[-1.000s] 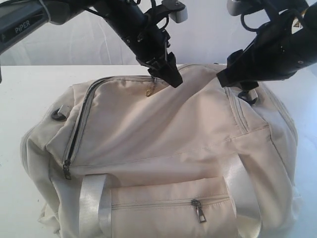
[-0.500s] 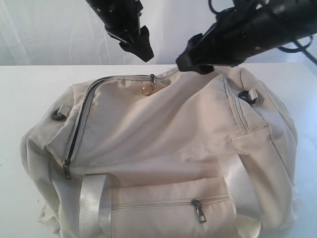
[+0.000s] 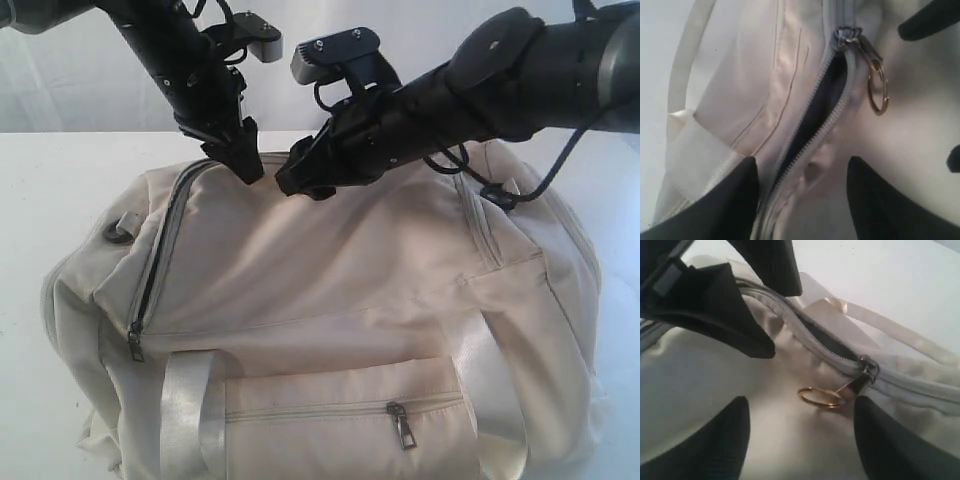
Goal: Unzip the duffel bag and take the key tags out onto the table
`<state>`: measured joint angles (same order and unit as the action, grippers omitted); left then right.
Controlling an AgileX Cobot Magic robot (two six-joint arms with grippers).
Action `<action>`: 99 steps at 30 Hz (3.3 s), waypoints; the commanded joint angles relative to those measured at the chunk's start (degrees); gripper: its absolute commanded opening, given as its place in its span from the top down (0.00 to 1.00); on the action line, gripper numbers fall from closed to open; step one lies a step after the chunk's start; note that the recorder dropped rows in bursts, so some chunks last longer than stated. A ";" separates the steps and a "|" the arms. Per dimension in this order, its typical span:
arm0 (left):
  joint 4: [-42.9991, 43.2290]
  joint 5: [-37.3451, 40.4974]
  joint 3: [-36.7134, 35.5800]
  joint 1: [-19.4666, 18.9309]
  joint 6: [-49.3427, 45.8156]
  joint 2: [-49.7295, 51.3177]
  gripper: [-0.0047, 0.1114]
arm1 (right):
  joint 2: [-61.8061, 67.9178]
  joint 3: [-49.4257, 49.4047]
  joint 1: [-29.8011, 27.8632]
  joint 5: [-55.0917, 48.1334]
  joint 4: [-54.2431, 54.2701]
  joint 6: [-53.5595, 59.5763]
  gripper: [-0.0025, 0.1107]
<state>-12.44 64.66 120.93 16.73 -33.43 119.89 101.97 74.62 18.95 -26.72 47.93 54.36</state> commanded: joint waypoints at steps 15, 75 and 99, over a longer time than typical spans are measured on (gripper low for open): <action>-0.54 -0.29 -0.41 -0.04 -0.02 -0.53 0.96 | 4.92 0.22 1.63 11.46 0.16 -4.75 0.97; -4.34 1.32 -0.41 -2.75 0.10 -0.53 0.96 | 13.19 26.13 -18.88 -18.98 -1.25 -15.11 0.53; -5.50 1.32 -0.41 -2.75 -1.29 -0.53 0.96 | 22.71 34.80 -22.29 -36.69 6.58 -15.57 0.53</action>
<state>-16.10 64.46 120.98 14.06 -34.54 119.89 124.67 109.03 -2.79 -61.20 53.80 39.02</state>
